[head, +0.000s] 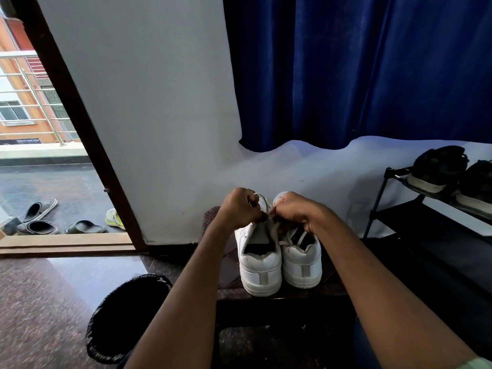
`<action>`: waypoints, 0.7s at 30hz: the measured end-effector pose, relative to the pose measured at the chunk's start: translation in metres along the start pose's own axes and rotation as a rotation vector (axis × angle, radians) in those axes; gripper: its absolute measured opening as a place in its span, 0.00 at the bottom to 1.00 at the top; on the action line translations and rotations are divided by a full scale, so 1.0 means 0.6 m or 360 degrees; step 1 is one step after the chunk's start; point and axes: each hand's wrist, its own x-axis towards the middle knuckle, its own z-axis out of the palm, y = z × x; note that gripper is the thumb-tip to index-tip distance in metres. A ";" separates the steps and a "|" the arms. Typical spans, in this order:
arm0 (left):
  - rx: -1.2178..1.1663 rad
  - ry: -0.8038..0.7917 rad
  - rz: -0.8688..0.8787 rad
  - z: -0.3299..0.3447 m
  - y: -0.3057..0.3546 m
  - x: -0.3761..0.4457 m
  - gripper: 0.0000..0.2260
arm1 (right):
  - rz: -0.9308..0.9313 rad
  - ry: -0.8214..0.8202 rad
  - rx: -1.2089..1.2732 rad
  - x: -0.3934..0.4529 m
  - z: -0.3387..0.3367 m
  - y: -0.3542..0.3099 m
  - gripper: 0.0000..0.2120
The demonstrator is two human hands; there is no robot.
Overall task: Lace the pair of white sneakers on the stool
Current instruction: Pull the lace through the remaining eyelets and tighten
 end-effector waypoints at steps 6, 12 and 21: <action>0.0161 0.0036 -0.0092 -0.001 0.011 -0.002 0.21 | -0.0111 0.0066 -0.0252 0.000 -0.006 0.002 0.08; -0.0850 0.0184 -0.0476 -0.026 0.033 -0.009 0.11 | -0.0136 0.0396 -0.0387 -0.009 -0.019 -0.002 0.06; -0.1040 0.0521 -0.0546 -0.043 0.028 -0.004 0.14 | -0.0242 0.0523 0.0527 -0.015 -0.052 -0.011 0.07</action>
